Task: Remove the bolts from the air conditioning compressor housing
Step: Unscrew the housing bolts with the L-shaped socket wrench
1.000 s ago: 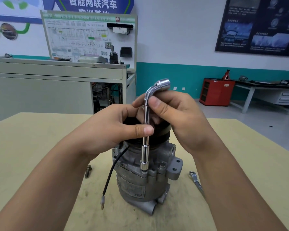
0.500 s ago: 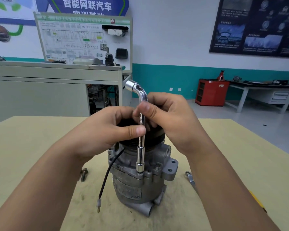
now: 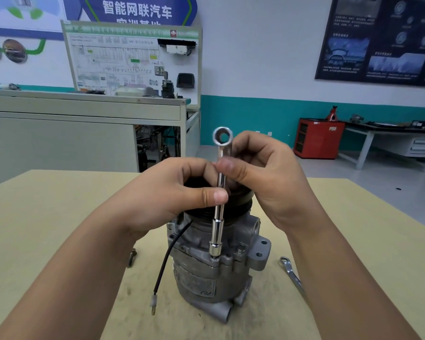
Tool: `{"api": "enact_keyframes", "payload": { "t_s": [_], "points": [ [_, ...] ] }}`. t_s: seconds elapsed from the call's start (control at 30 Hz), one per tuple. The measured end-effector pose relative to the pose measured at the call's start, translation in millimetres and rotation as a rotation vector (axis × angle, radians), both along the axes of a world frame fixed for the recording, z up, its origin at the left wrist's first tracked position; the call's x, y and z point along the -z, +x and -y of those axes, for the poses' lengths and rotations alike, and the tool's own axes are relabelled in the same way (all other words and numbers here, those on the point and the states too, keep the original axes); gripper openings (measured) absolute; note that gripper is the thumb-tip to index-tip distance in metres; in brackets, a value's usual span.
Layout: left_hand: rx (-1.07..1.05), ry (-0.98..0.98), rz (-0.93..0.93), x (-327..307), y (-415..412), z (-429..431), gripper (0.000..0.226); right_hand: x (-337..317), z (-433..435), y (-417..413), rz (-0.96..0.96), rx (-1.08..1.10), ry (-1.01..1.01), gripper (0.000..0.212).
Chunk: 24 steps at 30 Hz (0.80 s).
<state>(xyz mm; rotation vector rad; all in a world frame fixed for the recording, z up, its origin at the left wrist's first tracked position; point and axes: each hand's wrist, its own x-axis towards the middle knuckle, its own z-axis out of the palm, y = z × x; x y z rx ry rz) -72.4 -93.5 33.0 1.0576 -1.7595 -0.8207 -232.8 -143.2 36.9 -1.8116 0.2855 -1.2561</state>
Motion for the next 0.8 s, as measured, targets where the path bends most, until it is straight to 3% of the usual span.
{"api": "enact_keyframes", "payload": {
  "t_s": [0.17,0.43,0.63,0.73,0.8],
  "points": [
    [-0.022,0.001,-0.002,-2.4,-2.9,-2.3,0.071,0.2,-1.1,0.9,0.017,0.004,-0.032,0.009],
    [0.051,0.01,0.017,0.2,2.7,0.7,0.027,-2.0,-4.4,0.5,-0.067,0.029,-0.094,0.01],
    [0.029,0.016,0.032,-0.2,1.5,-0.3,0.014,-3.4,-7.1,-1.5,-0.11,0.006,-0.145,0.015],
    [-0.01,-0.015,0.016,0.4,-1.2,-0.2,0.041,-2.9,-6.0,-1.4,-0.085,0.019,-0.085,0.004],
    [-0.026,-0.025,0.009,-0.9,-4.1,-2.3,0.061,-1.4,-5.0,0.7,-0.078,0.053,-0.053,0.009]
  ]
}}
